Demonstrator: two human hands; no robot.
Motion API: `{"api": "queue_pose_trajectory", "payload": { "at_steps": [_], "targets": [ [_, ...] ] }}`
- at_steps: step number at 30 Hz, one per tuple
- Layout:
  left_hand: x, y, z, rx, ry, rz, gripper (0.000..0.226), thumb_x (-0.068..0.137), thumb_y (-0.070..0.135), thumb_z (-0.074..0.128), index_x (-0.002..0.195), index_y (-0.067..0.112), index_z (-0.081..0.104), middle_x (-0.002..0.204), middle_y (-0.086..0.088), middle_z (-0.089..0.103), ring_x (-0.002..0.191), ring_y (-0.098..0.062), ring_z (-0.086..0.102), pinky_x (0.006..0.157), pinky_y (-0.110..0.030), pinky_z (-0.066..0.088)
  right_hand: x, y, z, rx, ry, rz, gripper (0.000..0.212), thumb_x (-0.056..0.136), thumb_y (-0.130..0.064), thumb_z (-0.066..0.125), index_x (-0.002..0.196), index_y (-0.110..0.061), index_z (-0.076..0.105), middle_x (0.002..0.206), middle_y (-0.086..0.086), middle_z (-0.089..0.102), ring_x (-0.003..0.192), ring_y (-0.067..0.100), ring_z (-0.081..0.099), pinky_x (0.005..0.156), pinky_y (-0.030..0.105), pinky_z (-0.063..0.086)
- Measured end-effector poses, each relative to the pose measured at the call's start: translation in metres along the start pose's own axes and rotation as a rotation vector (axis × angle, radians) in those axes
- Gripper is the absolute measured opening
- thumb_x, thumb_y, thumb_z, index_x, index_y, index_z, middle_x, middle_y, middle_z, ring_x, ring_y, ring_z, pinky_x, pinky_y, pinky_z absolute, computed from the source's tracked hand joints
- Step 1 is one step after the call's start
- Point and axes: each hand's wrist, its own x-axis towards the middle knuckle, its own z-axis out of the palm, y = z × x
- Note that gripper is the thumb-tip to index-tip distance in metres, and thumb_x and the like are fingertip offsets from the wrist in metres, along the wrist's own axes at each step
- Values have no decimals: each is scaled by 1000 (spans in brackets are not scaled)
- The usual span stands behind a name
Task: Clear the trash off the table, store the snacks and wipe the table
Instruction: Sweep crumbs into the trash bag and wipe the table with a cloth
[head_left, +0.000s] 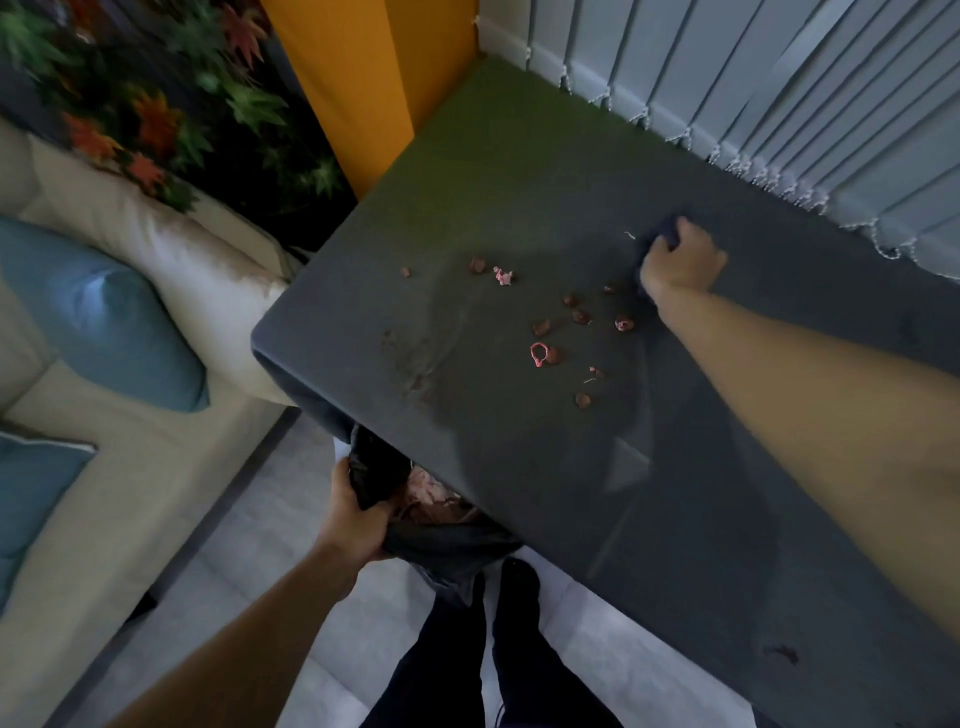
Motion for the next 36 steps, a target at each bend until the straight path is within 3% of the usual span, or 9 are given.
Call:
{"api": "queue_pose_trajectory", "payload": {
  "at_steps": [5, 11, 16, 18, 22, 26, 29, 34, 36],
  "targets": [
    [0, -3, 0, 3, -8, -11, 75, 96, -8, 46, 151, 36, 20, 120, 0, 45, 91, -25, 61, 52, -40, 60, -23, -2, 3, 106, -327, -325, 36, 88, -10, 51, 115, -19, 74, 116, 1, 71, 110, 15, 62, 89, 13, 40],
    [-5, -4, 2, -15, -22, -7, 75, 96, -6, 47, 152, 35, 18, 112, 3, 48, 88, -23, 63, 54, -40, 60, -29, 30, -3, -41, -111, -405, 39, 87, -20, 46, 117, -22, 71, 117, 1, 71, 109, 32, 60, 99, 35, 43],
    [-11, -4, 7, -43, -20, -31, 75, 97, -4, 49, 150, 38, 19, 109, 2, 53, 88, -29, 67, 64, -49, 62, -81, 30, -2, -4, -381, -657, 39, 80, -2, 54, 109, -17, 76, 113, 2, 73, 103, 24, 60, 95, 21, 40],
    [-14, -4, 9, -45, -14, -32, 73, 96, -6, 47, 149, 37, 20, 106, 2, 54, 88, -31, 68, 66, -50, 62, -95, 33, -3, -2, -307, -736, 42, 78, 3, 52, 108, -13, 76, 111, 4, 73, 98, 24, 57, 89, 16, 35],
    [-21, -8, 11, -71, -13, -30, 74, 95, -6, 46, 149, 37, 20, 100, 8, 51, 88, -29, 67, 67, -50, 62, -87, 54, -9, -82, -17, -396, 41, 86, -4, 47, 117, -13, 72, 117, 8, 68, 103, 34, 55, 87, 19, 30],
    [-26, -17, 15, -97, 3, -30, 69, 95, -5, 48, 144, 37, 25, 103, 7, 53, 91, -31, 68, 63, -47, 62, -114, 65, -11, -101, -145, -525, 37, 84, -7, 54, 115, -13, 74, 116, 10, 66, 102, 35, 57, 91, 27, 36],
    [-31, -22, 18, -104, -5, -32, 64, 94, -4, 49, 132, 42, 27, 106, 2, 55, 94, -34, 68, 65, -48, 62, -143, 67, -14, -29, -308, -652, 37, 80, -1, 60, 110, -14, 76, 114, 5, 68, 101, 26, 55, 90, 15, 33],
    [-39, -28, 20, -113, -6, -23, 66, 93, -3, 51, 129, 45, 25, 106, -1, 55, 92, -38, 69, 71, -61, 60, -146, 71, -13, -82, -165, -416, 45, 90, -5, 53, 135, -11, 60, 138, 11, 53, 118, 34, 47, 105, 29, 33],
    [-42, -31, 21, -122, -2, -21, 66, 93, -4, 51, 128, 46, 26, 107, -2, 55, 93, -39, 69, 72, -62, 59, -156, 68, -9, -142, -221, -471, 45, 90, -7, 53, 134, -12, 61, 141, 9, 53, 117, 36, 47, 105, 31, 34]
  ]
}}
